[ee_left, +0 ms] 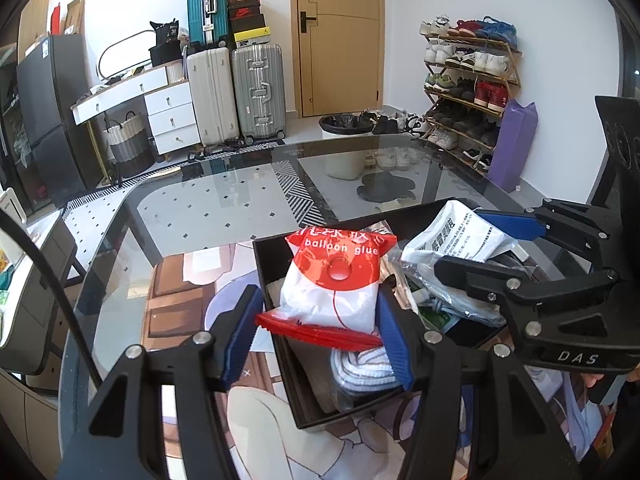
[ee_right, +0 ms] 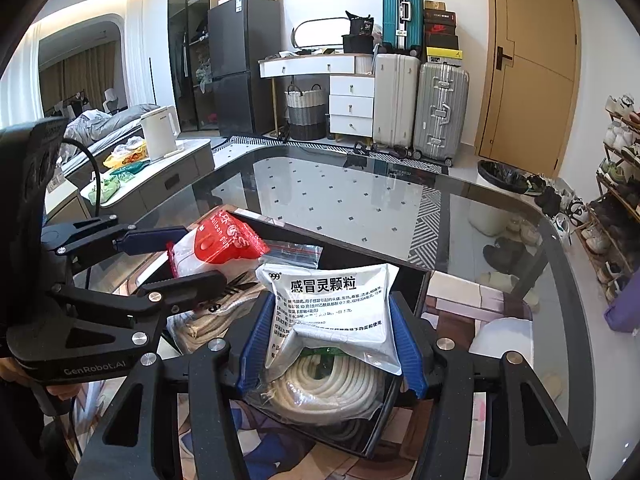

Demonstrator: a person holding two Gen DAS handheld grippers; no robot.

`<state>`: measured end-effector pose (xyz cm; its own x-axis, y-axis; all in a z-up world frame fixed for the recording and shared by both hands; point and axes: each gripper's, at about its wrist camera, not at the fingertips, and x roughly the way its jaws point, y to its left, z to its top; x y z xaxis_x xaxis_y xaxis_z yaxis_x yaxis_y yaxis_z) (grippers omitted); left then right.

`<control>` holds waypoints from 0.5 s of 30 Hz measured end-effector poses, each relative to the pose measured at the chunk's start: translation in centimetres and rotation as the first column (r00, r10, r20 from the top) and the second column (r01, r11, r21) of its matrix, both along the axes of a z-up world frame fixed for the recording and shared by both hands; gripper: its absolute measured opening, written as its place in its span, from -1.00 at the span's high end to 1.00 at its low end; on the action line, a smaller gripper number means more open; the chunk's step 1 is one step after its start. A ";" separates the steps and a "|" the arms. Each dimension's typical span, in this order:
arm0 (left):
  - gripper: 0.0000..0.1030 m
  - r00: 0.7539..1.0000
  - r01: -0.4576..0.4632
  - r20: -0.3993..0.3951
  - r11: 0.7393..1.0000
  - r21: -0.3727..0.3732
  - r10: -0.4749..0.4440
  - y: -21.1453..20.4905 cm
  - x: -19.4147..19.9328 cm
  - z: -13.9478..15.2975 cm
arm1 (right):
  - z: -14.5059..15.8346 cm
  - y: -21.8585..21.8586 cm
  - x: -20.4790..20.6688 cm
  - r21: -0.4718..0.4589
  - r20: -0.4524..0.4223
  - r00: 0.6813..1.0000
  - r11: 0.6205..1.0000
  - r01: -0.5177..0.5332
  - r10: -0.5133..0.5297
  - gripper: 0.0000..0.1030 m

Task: Organize soft objects
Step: 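Carry both packets over the black box and lower them inside, then open both grippers to release the packets into the box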

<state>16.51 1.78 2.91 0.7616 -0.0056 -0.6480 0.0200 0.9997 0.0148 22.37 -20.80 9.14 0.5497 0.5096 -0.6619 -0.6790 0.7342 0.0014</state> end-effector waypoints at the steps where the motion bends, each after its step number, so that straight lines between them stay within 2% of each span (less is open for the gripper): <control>1: -0.10 1.000 -0.001 0.000 1.000 0.004 0.001 0.0 0.0 -0.1 | -0.2 0.1 0.0 -0.005 0.004 1.000 1.000 0.001 -0.001 -0.10; 10: -0.12 1.000 -0.003 0.005 1.000 0.025 0.003 -0.1 0.1 -0.3 | -0.9 0.6 0.2 -0.027 0.014 1.000 1.000 -0.001 0.001 -0.15; 15: -0.13 1.000 -0.002 0.003 1.000 0.019 0.002 -0.5 0.3 -0.6 | -1.0 0.5 0.2 -0.021 0.014 1.000 1.000 -0.017 0.018 -0.37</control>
<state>16.85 1.33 2.32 0.7633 0.0081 -0.6460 0.0179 0.9993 0.0338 22.60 -20.30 8.10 0.5501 0.5053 -0.6649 -0.6916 0.7219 -0.0236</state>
